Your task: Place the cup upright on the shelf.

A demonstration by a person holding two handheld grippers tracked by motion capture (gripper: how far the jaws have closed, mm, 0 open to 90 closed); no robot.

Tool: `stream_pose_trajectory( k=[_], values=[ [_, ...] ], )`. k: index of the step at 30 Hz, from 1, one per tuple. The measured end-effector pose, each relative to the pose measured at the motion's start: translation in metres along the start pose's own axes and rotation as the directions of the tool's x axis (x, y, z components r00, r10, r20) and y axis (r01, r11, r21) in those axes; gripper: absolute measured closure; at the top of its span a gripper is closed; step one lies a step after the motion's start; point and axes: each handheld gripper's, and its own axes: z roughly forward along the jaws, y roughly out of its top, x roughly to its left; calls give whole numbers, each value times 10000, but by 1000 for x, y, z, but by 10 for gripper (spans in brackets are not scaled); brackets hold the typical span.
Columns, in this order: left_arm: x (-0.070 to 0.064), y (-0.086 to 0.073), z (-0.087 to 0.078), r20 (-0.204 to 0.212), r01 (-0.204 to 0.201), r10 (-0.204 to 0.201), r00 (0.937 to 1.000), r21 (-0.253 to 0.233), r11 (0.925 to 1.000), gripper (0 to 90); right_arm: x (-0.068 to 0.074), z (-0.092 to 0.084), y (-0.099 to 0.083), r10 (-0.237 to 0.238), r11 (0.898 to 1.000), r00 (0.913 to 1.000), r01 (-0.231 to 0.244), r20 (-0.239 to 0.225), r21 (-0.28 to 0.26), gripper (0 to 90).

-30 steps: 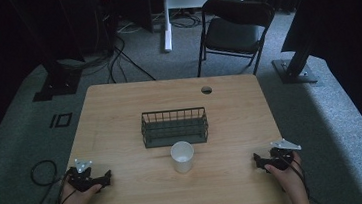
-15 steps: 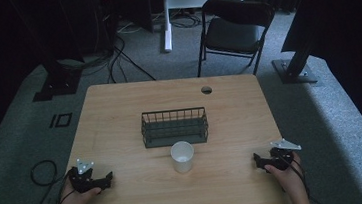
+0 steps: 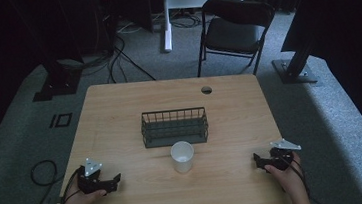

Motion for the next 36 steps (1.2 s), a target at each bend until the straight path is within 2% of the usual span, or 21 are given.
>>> stream_pose_trajectory(
  k=[4, 8, 11, 18, 19, 21, 23, 24, 28, 31, 32, 33, 36],
  values=[
    [-6, 1, 0, 480, 2, 3, 9988, -105, 9999, 43, 0, 0, 0, -8, 10000, 10000, 8, -7, 0, 105],
    [-12, 5, -1, 469, -211, 218, 9987, -158, 9997, 43, 0, 0, 0, -13, 10000, 10000, 13, -10, 0, 105],
    [-20, 11, -4, 772, -231, 262, 9967, -415, 9989, 43, 0, 0, 0, -30, 10000, 10000, 30, -24, -3, 105],
    [-31, 20, -10, 882, -497, 562, 9945, -734, 9961, 44, 0, 0, 0, -36, 10000, 10000, 36, -28, -1, 106],
    [-36, 22, -11, 981, -642, 724, 9925, -843, 9944, 44, 0, 0, 0, -34, 10000, 10000, 34, -27, 4, 106],
    [-40, 24, -11, 1131, -590, 694, 9912, -928, 9939, 44, 0, 0, 0, -35, 10000, 10000, 35, -27, 4, 106],
    [-42, 25, -11, 1155, -679, 786, 9902, -931, 9933, 47, 0, 0, 0, -41, 10000, 10000, 41, -26, 2, 105],
    [-48, 26, -11, 1063, -877, 977, 9895, -949, 9916, 47, 0, 0, 0, -40, 10000, 10000, 40, -28, 2, 105],
    [-58, 30, -9, 1302, -1056, 1188, 9843, -1038, 9890, 46, 0, 0, 0, -40, 10000, 10000, 40, -27, 0, 106],
    [-61, 33, -7, 1285, -1112, 1253, 9838, -1119, 9875, 46, 0, 0, 0, -41, 10000, 10000, 41, -27, 1, 106],
    [-65, 35, -5, 1420, -1194, 1358, 9805, -1188, 9857, 46, 0, 0, 0, -58, 10000, 10000, 58, -40, -1, 106],
    [-65, 35, -5, 1420, -1194, 1358, 9805, -1188, 9857, 46, 0, 0, 0, -78, 10000, 10000, 78, -61, -5, 106],
    [-72, 38, -2, 1701, -1284, 1509, 9738, -1366, 9823, 46, 1, 0, 0, -89, 10000, 9999, 89, -73, -2, 106]
  ],
)
